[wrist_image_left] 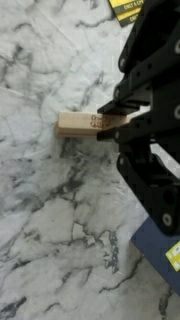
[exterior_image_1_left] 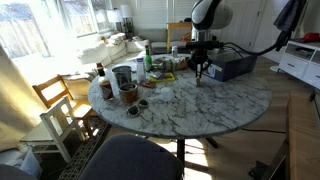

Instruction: Remove the wooden chip from on top of the small plastic cup and put it on top of the other wooden chip on the right

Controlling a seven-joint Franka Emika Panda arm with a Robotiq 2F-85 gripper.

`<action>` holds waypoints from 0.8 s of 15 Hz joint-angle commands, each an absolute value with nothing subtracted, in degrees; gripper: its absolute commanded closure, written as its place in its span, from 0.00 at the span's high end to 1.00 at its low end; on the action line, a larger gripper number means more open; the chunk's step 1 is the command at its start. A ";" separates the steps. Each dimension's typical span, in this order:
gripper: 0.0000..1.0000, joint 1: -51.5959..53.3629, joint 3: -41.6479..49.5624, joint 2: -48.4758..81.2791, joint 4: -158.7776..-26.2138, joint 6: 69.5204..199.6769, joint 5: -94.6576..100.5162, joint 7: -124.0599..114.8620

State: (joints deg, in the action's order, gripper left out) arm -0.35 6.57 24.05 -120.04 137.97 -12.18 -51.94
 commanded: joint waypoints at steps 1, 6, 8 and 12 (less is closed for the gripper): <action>0.04 0.31 6.98 24.46 -120.40 139.00 -11.69 -52.87; 0.04 0.32 6.93 24.49 -120.35 138.98 -11.84 -53.00; 0.36 0.15 6.73 24.39 -120.35 138.70 -12.26 -52.74; 0.65 0.04 6.49 24.24 -120.40 138.63 -12.56 -52.45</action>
State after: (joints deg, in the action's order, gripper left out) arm -0.33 6.46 24.05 -120.04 137.97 -12.18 -51.94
